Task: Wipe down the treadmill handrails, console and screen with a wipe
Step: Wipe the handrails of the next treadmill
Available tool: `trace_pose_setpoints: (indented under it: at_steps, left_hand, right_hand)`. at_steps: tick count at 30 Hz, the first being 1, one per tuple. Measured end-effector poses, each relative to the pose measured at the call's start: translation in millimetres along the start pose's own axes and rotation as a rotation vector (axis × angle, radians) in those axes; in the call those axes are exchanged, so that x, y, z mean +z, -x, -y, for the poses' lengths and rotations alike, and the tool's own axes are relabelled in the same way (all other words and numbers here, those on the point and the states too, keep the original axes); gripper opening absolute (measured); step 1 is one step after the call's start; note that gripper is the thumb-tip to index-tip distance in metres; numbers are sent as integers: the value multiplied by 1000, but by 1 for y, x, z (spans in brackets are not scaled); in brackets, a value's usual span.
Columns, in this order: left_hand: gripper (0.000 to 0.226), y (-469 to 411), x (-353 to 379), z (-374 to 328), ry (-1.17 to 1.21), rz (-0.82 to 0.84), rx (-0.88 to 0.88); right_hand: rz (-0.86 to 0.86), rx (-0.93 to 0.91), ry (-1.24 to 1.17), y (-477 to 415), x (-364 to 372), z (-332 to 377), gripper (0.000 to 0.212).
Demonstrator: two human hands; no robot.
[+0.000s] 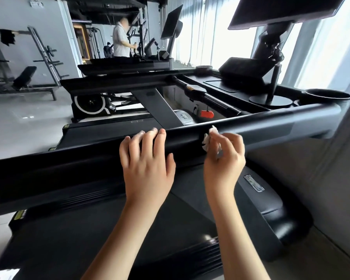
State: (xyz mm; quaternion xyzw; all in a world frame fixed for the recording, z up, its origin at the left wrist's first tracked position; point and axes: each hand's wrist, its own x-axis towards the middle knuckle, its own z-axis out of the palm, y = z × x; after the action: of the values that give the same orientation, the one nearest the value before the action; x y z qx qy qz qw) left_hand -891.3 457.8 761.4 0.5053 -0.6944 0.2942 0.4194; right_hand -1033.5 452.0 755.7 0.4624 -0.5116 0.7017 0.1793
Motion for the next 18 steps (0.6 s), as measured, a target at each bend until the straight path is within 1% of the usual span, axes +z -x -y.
trace_pose_setpoints:
  at_steps: [2,4,7,10,12,15,18]
  left_hand:
    - [46,0,0,0,-1,-1,0]
    - [47,1,0,0,-3,-1,-3]
    - [47,1,0,-2,3,-9,-18]
    - [45,0,0,-6,13,-23,-50]
    - [42,-1,0,-10,27,-37,-80]
    - [40,-1,0,-15,34,-57,-124]
    - [40,-2,1,-22,17,-58,-170]
  right_hand:
    - [1,11,20,-17,-5,-7,18]
    - [-47,40,59,-27,-11,-20,25]
    - [-90,66,43,-14,-14,-25,15]
    - [-17,19,12,-1,-11,-19,13]
    - [37,-34,-11,-12,-13,-24,15]
    - [22,-17,-18,-33,-20,-42,20]
    - [23,-12,-12,-25,-27,-47,14]
